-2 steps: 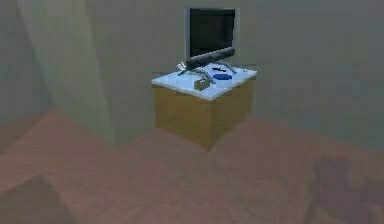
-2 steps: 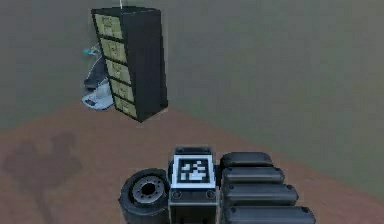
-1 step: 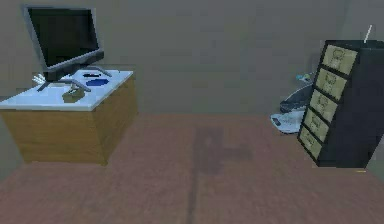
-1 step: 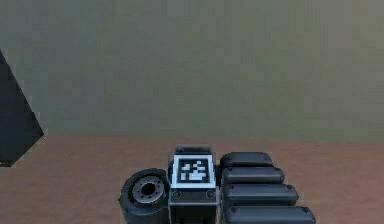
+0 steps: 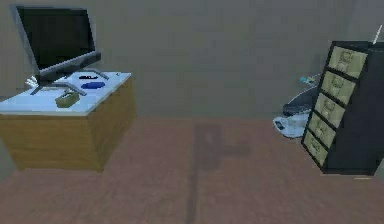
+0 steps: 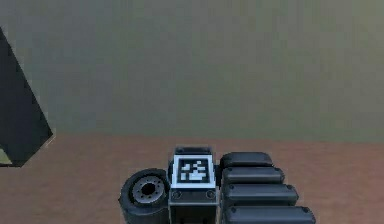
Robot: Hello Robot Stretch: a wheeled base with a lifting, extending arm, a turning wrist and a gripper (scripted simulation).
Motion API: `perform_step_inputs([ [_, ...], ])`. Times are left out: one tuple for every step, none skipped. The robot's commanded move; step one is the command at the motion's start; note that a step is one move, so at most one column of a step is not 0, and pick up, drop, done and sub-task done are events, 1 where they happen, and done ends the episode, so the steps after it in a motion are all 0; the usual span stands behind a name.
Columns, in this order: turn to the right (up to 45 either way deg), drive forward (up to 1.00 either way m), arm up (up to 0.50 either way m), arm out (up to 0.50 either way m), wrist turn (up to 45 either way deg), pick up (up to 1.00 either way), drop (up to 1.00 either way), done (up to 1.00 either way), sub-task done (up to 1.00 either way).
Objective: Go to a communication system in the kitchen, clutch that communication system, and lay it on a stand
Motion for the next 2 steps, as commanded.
perform_step_inputs([
  [-6.0, 0.00, 0.00, 0.00, 0.0, 0.00, 0.00, 0.00, 0.00],
  [0.0, 1.00, 0.00, 0.00, 0.0, 0.00, 0.00, 0.00, 0.00],
])
